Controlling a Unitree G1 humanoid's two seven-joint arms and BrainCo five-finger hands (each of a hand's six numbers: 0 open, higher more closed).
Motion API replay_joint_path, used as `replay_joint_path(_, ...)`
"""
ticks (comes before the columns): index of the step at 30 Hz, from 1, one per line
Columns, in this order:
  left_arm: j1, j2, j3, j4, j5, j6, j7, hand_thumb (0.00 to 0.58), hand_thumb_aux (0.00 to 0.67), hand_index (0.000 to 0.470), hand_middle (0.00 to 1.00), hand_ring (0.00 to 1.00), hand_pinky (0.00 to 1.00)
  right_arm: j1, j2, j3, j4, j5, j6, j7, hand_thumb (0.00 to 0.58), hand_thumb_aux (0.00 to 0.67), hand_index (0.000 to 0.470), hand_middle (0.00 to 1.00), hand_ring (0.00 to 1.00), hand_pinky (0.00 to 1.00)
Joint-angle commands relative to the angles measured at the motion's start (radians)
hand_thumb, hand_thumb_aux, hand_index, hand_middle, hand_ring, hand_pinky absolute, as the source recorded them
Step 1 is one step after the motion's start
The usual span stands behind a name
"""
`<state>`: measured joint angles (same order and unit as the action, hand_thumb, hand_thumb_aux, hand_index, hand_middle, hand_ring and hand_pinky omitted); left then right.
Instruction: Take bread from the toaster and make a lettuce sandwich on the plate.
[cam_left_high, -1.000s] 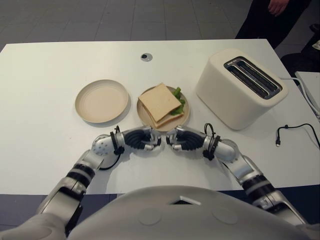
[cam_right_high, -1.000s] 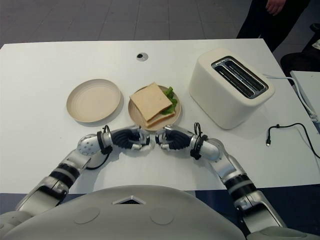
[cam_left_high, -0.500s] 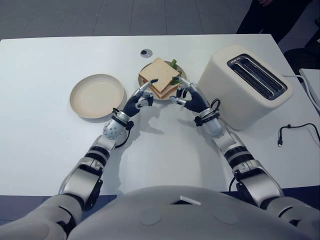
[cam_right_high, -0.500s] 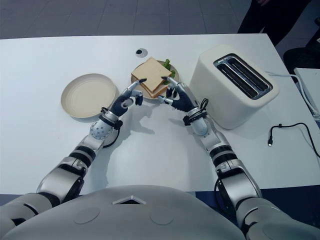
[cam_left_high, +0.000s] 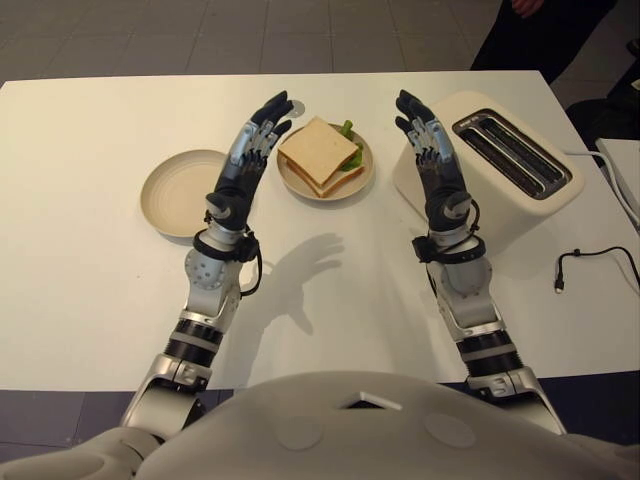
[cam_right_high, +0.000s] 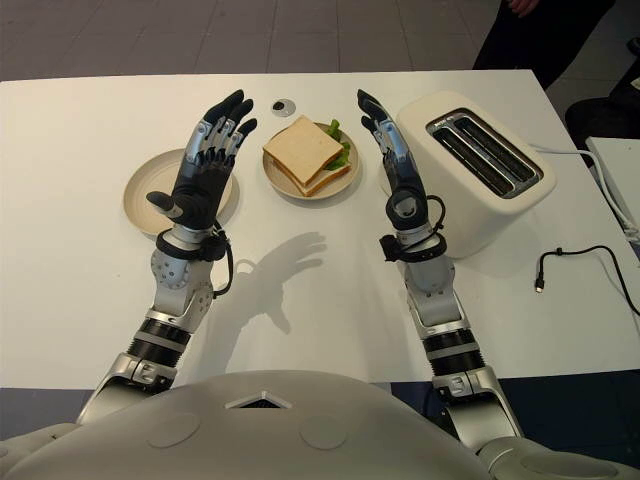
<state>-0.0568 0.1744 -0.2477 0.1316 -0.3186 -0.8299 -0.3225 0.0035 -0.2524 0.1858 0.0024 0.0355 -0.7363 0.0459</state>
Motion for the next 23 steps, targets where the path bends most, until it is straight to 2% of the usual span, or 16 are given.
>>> replay_joint_path(1,0.017,-0.018,0.026,0.002,0.028,0.017,-0.019,0.0,0.0,0.0,0.0,0.0,0.0,0.008,0.017,-0.022,-0.011,0.004,0.016,0.029,0.0,0.0,0.0,0.0,0.0,0.0)
replay_joint_path(23,0.03,-0.079,0.09,-0.023,0.026,0.058,-0.111,0.0,0.0,0.0,0.0,0.0,0.0,-0.002,0.07,-0.075,-0.03,0.003,0.034,0.115,0.0,0.0,0.0,0.0,0.0,0.0)
